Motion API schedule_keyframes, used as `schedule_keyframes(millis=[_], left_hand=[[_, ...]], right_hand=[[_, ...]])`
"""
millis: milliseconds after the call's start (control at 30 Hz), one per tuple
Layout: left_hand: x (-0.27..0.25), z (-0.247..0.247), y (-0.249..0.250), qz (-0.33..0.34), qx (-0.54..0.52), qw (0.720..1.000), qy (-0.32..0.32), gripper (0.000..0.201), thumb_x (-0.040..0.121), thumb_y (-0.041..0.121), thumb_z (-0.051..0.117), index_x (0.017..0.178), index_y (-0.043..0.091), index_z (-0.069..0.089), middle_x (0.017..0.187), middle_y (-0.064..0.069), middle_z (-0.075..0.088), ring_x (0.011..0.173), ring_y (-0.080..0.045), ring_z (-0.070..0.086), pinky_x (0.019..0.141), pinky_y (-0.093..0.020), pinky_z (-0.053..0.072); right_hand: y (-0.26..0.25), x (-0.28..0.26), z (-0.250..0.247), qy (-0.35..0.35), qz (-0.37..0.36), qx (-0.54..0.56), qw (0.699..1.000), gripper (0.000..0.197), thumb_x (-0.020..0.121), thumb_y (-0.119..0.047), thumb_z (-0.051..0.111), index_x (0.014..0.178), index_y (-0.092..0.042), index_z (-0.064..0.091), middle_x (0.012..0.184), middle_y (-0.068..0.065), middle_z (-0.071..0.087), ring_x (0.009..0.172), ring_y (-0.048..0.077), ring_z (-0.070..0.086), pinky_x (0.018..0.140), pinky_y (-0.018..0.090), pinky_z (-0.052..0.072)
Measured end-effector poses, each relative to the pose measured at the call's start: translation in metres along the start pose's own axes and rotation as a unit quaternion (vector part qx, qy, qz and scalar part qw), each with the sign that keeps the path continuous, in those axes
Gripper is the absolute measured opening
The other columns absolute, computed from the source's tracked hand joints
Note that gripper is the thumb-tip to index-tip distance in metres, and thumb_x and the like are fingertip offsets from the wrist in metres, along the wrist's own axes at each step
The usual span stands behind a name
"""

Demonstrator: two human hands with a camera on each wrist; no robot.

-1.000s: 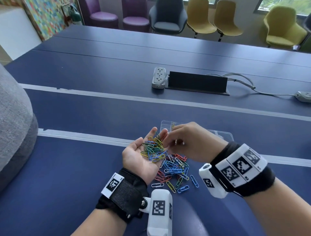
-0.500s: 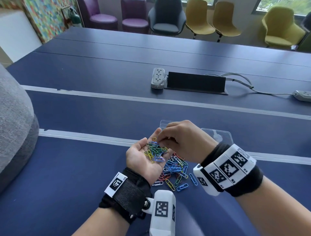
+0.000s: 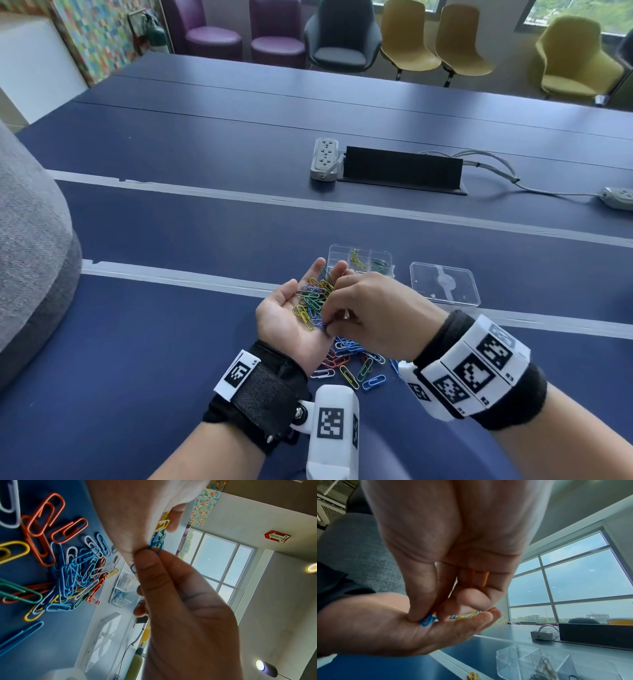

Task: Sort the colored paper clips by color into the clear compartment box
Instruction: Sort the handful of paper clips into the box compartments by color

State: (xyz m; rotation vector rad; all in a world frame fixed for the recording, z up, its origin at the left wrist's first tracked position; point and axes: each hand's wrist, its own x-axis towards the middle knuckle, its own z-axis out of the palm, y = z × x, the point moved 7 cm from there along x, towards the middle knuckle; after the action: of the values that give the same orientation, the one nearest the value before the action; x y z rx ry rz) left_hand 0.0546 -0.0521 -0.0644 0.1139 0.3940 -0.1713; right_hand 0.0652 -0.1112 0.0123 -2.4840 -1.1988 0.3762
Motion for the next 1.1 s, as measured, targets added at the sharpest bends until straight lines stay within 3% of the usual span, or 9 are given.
schedule_keyframes(millis=[100, 267, 367, 467, 667, 800, 833, 967, 1100], left_hand=[[-0.0006, -0.0005, 0.0019, 0.004, 0.003, 1.000, 0.002, 0.052, 0.090, 0.024, 0.031, 0.135, 0.006, 0.051, 0.128, -0.026, 0.057, 0.096, -0.040, 0.066, 0.078, -0.052, 0.054], [-0.0022, -0.0012, 0.0050, 0.006, 0.011, 1.000, 0.009, 0.052, 0.092, 0.025, 0.029, 0.136, 0.006, 0.051, 0.129, -0.025, 0.057, 0.116, -0.040, 0.055, 0.092, -0.047, 0.047], [-0.0014, 0.0001, 0.0048, 0.004, 0.009, 1.000, -0.001, 0.052, 0.092, 0.025, 0.029, 0.135, 0.007, 0.051, 0.128, -0.025, 0.058, 0.113, -0.040, 0.057, 0.084, -0.049, 0.053], [-0.0010, 0.0017, 0.0037, 0.000, 0.012, 1.000, -0.012, 0.052, 0.093, 0.026, 0.028, 0.134, 0.007, 0.052, 0.128, -0.024, 0.058, 0.100, -0.039, 0.065, 0.078, -0.049, 0.055], [-0.0011, -0.0007, 0.0018, -0.009, 0.040, 0.999, -0.007, 0.052, 0.094, 0.027, 0.026, 0.134, 0.006, 0.053, 0.128, -0.023, 0.059, 0.097, -0.035, 0.066, 0.069, -0.038, 0.058], [-0.0019, -0.0031, 0.0048, -0.008, 0.053, 0.999, 0.002, 0.052, 0.093, 0.026, 0.025, 0.134, 0.006, 0.052, 0.128, -0.023, 0.059, 0.103, -0.034, 0.063, 0.084, -0.036, 0.051], [-0.0021, -0.0025, 0.0047, -0.009, 0.051, 0.999, 0.002, 0.053, 0.093, 0.026, 0.026, 0.134, 0.006, 0.052, 0.129, -0.023, 0.059, 0.100, -0.033, 0.064, 0.081, -0.035, 0.049], [-0.0019, -0.0014, 0.0037, -0.008, 0.038, 0.999, 0.005, 0.052, 0.092, 0.025, 0.027, 0.133, 0.007, 0.053, 0.131, -0.022, 0.057, 0.071, -0.029, 0.069, 0.046, -0.025, 0.047], [-0.0024, -0.0025, 0.0038, -0.006, 0.053, 0.998, 0.017, 0.052, 0.093, 0.026, 0.025, 0.133, 0.008, 0.053, 0.129, -0.021, 0.059, 0.071, -0.028, 0.069, 0.045, -0.021, 0.042]], right_hand=[[-0.0044, -0.0007, 0.0017, 0.006, -0.012, 0.020, 1.000, 0.009, 0.077, -0.020, 0.066, 0.084, -0.021, 0.071, 0.085, -0.002, 0.064, 0.082, 0.015, 0.058, 0.081, 0.032, 0.048], [-0.0053, 0.0021, 0.0003, 0.029, -0.011, 0.037, 0.999, 0.015, 0.073, -0.014, 0.068, 0.087, -0.019, 0.070, 0.077, -0.002, 0.066, 0.072, 0.013, 0.055, 0.072, 0.024, 0.043], [-0.0040, 0.0025, 0.0001, 0.022, -0.019, 0.028, 0.999, 0.018, 0.078, -0.014, 0.066, 0.094, -0.021, 0.071, 0.078, -0.001, 0.062, 0.073, 0.008, 0.046, 0.072, 0.019, 0.036], [-0.0059, 0.0021, 0.0005, 0.001, -0.029, -0.002, 1.000, 0.020, 0.083, -0.015, 0.061, 0.099, -0.022, 0.071, 0.084, 0.000, 0.057, 0.082, 0.015, 0.048, 0.074, 0.023, 0.037], [-0.0103, 0.0029, 0.0009, -0.020, -0.031, -0.046, 0.998, 0.020, 0.087, -0.023, 0.057, 0.102, -0.025, 0.069, 0.097, 0.002, 0.060, 0.092, 0.024, 0.056, 0.074, 0.033, 0.047], [-0.0095, 0.0037, 0.0011, -0.011, -0.039, -0.042, 0.998, 0.018, 0.087, -0.026, 0.058, 0.100, -0.024, 0.070, 0.096, 0.000, 0.061, 0.090, 0.023, 0.057, 0.072, 0.035, 0.049], [-0.0086, 0.0038, 0.0016, -0.010, -0.037, -0.044, 0.998, 0.018, 0.087, -0.026, 0.058, 0.100, -0.024, 0.069, 0.095, 0.000, 0.061, 0.090, 0.023, 0.057, 0.072, 0.035, 0.049], [-0.0045, 0.0041, 0.0016, -0.003, -0.020, -0.052, 0.998, 0.020, 0.088, -0.025, 0.057, 0.106, -0.026, 0.066, 0.100, -0.003, 0.061, 0.095, 0.021, 0.056, 0.070, 0.030, 0.042], [-0.0037, 0.0044, 0.0020, -0.014, -0.008, -0.051, 0.999, 0.017, 0.089, -0.024, 0.055, 0.103, -0.025, 0.065, 0.105, -0.005, 0.057, 0.098, 0.019, 0.054, 0.072, 0.030, 0.041]])
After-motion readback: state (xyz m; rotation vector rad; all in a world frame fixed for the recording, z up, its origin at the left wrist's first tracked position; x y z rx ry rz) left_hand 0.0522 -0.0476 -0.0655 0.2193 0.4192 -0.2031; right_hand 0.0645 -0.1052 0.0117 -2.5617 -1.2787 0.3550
